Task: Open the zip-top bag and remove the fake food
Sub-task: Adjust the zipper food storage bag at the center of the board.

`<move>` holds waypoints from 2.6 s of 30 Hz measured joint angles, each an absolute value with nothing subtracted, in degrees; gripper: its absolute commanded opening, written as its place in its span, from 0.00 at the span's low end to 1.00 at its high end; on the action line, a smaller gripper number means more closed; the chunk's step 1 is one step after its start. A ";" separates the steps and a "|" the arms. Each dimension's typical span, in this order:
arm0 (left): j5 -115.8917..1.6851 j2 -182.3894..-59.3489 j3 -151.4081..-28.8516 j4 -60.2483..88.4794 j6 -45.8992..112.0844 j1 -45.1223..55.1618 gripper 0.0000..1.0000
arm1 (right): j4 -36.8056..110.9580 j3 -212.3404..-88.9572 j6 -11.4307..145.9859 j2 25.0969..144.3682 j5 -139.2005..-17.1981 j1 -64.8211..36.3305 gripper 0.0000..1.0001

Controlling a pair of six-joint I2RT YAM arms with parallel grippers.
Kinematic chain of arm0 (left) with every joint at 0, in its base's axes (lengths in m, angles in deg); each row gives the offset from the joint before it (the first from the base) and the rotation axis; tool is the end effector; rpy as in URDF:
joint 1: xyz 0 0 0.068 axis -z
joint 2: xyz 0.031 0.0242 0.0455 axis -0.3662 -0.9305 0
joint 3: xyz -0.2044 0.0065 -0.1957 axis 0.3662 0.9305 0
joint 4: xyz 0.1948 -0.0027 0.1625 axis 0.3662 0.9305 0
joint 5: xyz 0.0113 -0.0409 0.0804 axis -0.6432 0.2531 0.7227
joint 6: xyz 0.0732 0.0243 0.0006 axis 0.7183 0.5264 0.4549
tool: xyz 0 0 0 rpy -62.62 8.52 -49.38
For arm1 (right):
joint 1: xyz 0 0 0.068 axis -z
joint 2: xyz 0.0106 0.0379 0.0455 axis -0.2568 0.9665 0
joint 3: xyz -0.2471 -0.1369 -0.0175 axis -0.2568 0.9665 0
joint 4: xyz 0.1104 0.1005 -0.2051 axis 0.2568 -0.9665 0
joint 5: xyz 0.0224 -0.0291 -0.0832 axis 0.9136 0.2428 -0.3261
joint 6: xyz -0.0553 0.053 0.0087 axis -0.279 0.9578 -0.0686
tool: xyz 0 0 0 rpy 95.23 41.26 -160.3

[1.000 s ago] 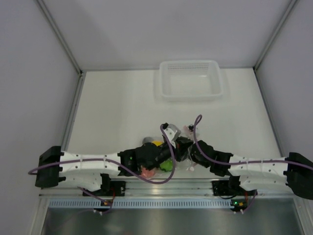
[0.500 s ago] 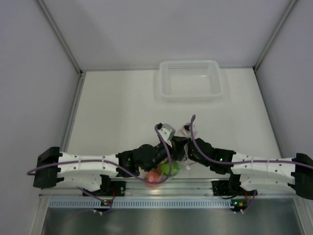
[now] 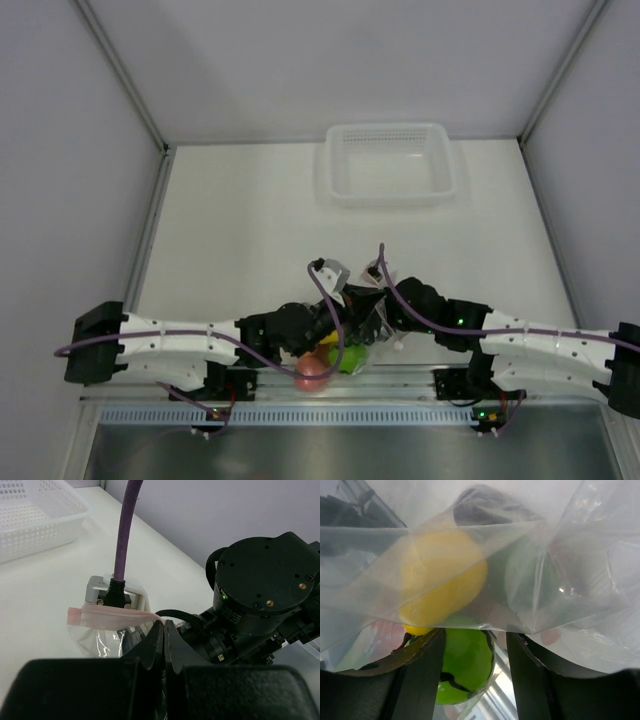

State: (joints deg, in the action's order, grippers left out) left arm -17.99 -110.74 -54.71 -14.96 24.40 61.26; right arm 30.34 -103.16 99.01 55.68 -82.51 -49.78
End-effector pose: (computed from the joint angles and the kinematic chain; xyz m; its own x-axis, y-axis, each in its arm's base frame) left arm 0.0677 -0.2656 0.3086 -0.2672 -0.2566 -0.9289 0.7402 0.5626 -0.3683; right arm 0.0870 0.1924 0.2167 -0.7490 -0.1280 -0.6501 -0.5841 0.5908 0.5566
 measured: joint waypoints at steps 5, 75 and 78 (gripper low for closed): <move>-16.37 -110.21 -54.01 -15.24 23.74 61.15 0.00 | 30.88 -102.39 99.12 56.08 -78.53 -49.43 0.66; -35.32 -107.79 -41.18 -18.98 28.73 49.94 0.00 | 36.24 -98.50 110.09 56.53 -91.27 -45.26 0.44; -36.68 -106.76 -41.03 -20.27 29.30 49.94 0.00 | 37.99 -98.37 109.98 59.03 -91.67 -45.35 0.43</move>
